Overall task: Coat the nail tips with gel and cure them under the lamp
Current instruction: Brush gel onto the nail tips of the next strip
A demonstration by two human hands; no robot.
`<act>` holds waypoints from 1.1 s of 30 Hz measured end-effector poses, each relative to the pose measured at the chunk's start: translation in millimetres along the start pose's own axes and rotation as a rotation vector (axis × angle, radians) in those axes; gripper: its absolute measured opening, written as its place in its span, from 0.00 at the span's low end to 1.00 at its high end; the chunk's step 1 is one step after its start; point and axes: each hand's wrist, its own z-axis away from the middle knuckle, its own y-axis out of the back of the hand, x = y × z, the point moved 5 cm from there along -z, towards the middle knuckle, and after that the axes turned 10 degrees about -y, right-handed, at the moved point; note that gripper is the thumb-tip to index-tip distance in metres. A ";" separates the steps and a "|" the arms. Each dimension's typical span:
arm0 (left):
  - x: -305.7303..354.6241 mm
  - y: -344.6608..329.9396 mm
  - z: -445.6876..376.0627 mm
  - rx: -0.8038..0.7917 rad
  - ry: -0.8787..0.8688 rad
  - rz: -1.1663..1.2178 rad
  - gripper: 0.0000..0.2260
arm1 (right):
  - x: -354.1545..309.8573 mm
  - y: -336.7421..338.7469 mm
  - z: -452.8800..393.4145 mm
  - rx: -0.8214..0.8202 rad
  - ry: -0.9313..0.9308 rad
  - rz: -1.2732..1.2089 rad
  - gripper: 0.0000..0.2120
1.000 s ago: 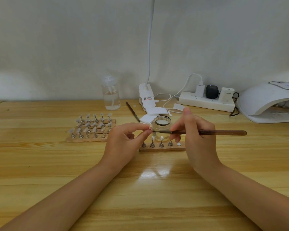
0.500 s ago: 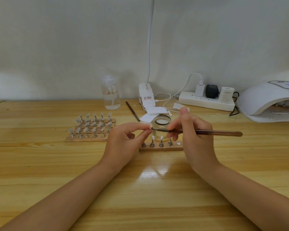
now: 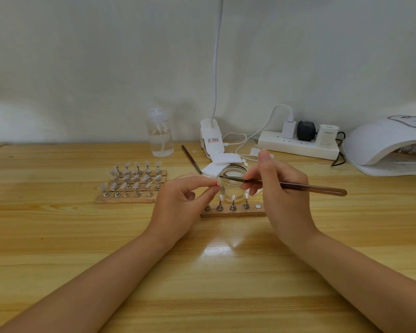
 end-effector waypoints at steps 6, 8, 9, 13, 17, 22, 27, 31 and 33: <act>0.4 0.8 0.0 -0.005 -0.010 -0.015 0.10 | -1.0 2.4 1.7 0.003 -0.002 0.006 0.22; 1.2 0.6 0.0 -0.004 -0.011 -0.010 0.10 | -2.0 4.7 1.2 0.021 0.007 -0.001 0.21; 1.7 0.6 0.0 -0.001 -0.013 -0.008 0.11 | -2.6 5.4 0.5 0.030 0.017 -0.001 0.21; 3.4 0.3 0.0 -0.007 -0.005 -0.007 0.11 | -4.0 4.9 -2.5 0.017 0.067 0.058 0.16; 3.8 0.7 0.4 -0.016 -0.002 -0.016 0.10 | -5.5 1.9 -1.5 -0.013 0.174 0.211 0.14; 4.0 0.5 0.4 -0.030 0.001 -0.044 0.09 | -9.2 -2.1 0.0 -0.030 0.233 0.281 0.13; 4.3 1.1 0.4 -0.017 0.024 -0.037 0.10 | -10.0 -1.9 1.1 -0.031 0.261 0.295 0.15; 4.5 1.6 0.2 -0.007 0.035 -0.041 0.12 | -9.1 0.6 1.0 -0.014 0.268 0.288 0.16; 5.0 1.6 -0.1 -0.009 0.036 -0.038 0.12 | -7.9 2.5 -0.1 -0.013 0.252 0.272 0.17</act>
